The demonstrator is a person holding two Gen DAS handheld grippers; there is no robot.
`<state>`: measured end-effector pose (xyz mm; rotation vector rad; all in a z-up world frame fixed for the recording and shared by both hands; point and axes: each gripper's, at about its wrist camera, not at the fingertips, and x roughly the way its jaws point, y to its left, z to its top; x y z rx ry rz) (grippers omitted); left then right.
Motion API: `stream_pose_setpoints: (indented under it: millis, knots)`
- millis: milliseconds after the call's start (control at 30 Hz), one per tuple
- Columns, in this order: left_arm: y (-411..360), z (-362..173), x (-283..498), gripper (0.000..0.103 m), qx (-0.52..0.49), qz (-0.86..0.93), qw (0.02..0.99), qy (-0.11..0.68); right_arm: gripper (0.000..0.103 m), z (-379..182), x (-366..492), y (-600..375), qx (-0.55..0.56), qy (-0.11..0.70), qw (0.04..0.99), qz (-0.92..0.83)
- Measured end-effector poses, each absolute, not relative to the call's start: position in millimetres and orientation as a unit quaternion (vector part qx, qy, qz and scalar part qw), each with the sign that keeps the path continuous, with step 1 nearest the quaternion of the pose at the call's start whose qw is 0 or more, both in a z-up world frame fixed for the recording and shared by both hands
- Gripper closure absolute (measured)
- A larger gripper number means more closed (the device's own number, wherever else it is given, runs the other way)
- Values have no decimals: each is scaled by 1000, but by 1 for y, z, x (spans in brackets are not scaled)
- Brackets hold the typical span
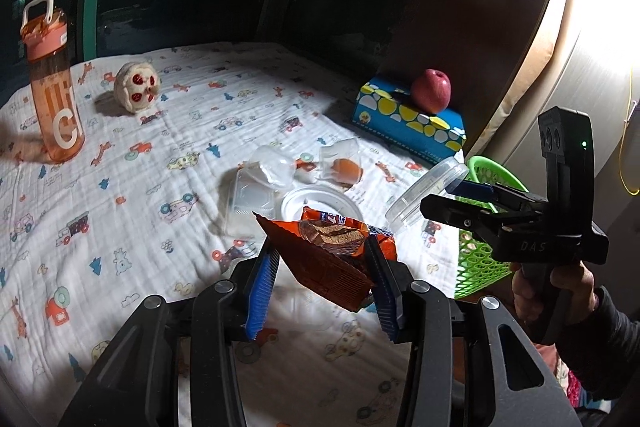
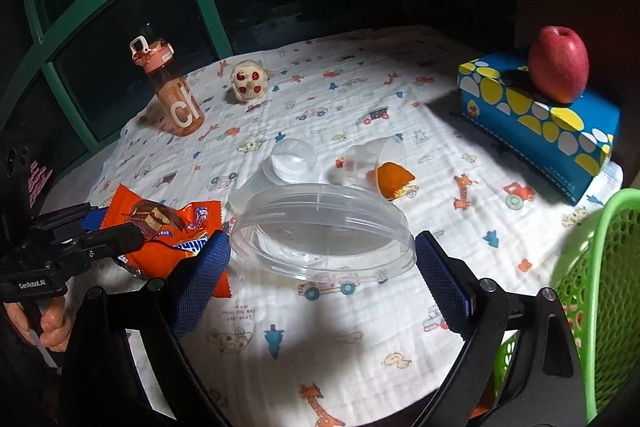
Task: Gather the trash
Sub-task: 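Drop the clear lid into the green basket while the left tool carries the wrapper over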
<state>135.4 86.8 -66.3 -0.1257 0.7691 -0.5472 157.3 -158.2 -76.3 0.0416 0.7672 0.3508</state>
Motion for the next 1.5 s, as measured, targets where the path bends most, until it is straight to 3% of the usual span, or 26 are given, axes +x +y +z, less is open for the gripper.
stream_pose_setpoints:
  millis: [700,1500]
  knots:
    - [-43,-47,145,66,-33,-341,863,372,11,-49,103,-309,88,327,941,28]
    - [-189,-15,159,69,-9,-434,823,367,10,-82,61,-426,107,363,919,-112]
